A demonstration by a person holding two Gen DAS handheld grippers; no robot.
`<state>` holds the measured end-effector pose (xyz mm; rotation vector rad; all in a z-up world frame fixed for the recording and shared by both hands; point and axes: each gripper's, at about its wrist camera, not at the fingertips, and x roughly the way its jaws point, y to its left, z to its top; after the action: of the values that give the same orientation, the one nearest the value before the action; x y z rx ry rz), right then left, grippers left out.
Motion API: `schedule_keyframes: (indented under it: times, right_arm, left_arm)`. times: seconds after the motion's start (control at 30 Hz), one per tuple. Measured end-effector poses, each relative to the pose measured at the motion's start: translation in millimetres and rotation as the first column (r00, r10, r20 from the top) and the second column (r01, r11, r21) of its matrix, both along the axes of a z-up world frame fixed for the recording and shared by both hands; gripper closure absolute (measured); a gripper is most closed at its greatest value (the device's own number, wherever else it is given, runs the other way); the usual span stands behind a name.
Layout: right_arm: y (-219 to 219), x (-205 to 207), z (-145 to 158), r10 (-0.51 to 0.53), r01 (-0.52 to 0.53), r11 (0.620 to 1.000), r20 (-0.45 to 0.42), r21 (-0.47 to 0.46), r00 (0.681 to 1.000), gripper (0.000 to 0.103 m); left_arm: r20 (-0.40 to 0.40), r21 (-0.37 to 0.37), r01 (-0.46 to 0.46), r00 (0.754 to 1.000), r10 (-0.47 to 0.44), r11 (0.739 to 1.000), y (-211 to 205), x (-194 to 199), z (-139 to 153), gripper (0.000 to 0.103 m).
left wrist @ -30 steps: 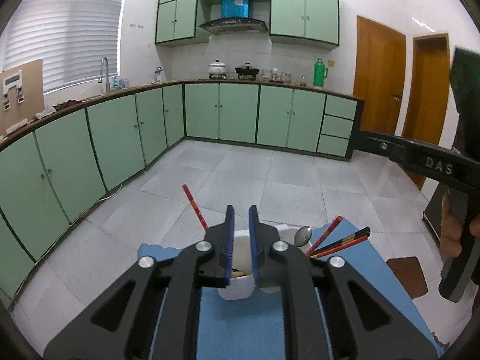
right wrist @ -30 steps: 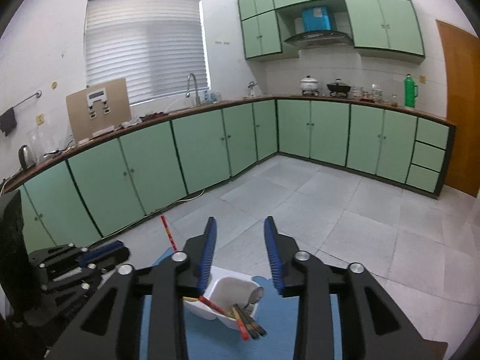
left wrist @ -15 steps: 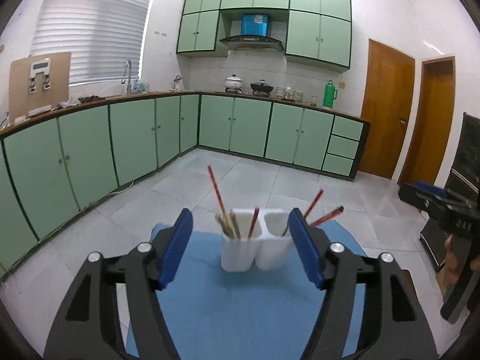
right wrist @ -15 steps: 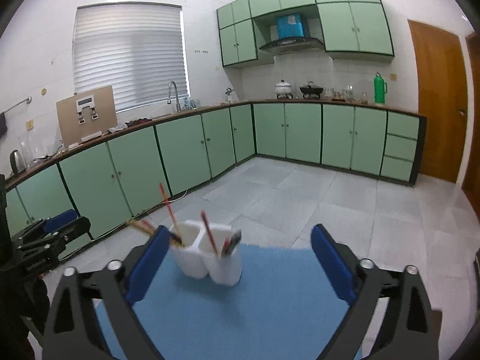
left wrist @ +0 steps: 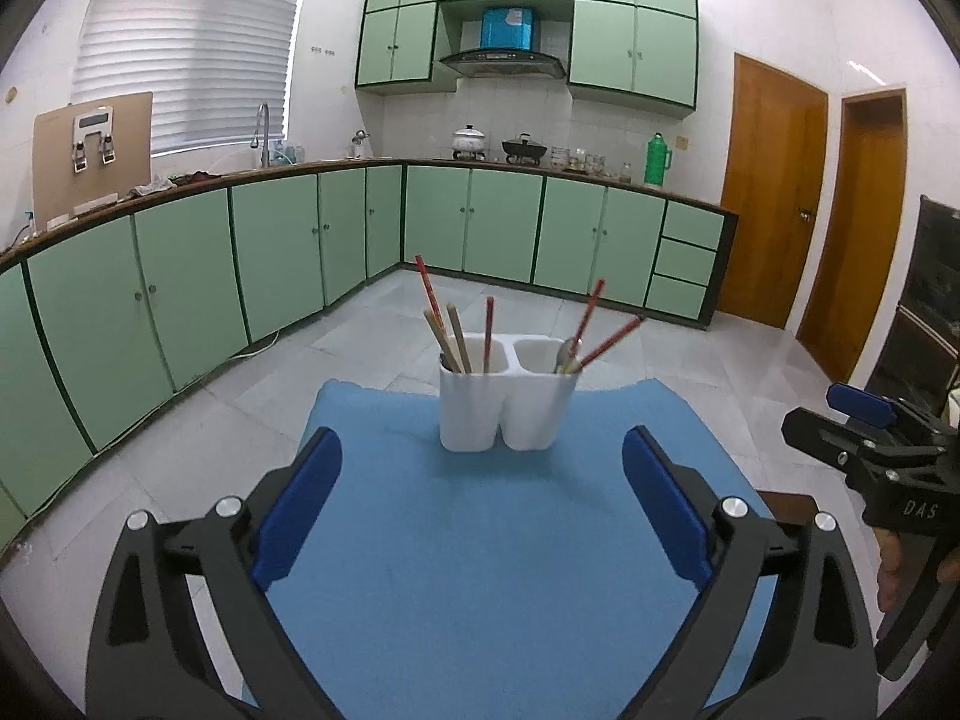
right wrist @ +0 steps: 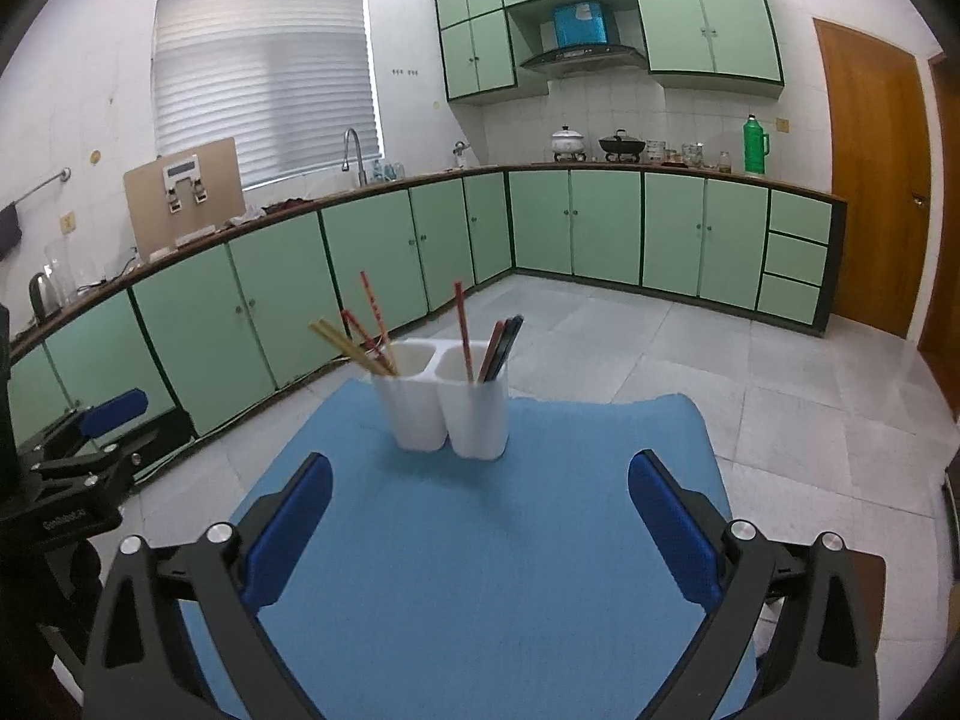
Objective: Organize utensils
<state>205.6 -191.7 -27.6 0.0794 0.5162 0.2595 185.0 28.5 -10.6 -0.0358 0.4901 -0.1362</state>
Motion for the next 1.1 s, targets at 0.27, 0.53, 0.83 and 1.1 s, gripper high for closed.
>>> schedule_keyframes:
  times: [0.27, 0.53, 0.83, 1.1]
  right_arm:
    - [-2, -25, 14, 0.015, -0.015, 1.0, 0.025, 0.006, 1.0, 0.006]
    - [2, -46, 38, 0.036, -0.038, 0.999, 0.081, 0.015, 0.996, 0.006]
    - [10, -60, 51, 0.055, -0.056, 0.998, 0.118, 0.006, 0.992, 0.006]
    - [13, -70, 57, 0.064, -0.065, 0.998, 0.141, 0.005, 0.988, 0.006]
  left_arm:
    - [0.058, 0.011, 0.01, 0.998, -0.01, 1.0, -5, -29, 20, 0.011]
    - [0.118, 0.004, 0.023, 0.993, -0.023, 1.0, -8, -53, 41, 0.011]
    - [0.151, 0.003, 0.029, 0.988, -0.029, 1.0, -9, -69, 48, 0.011]
    - [0.169, 0.004, 0.027, 0.985, -0.027, 1.0, -10, -79, 48, 0.011]
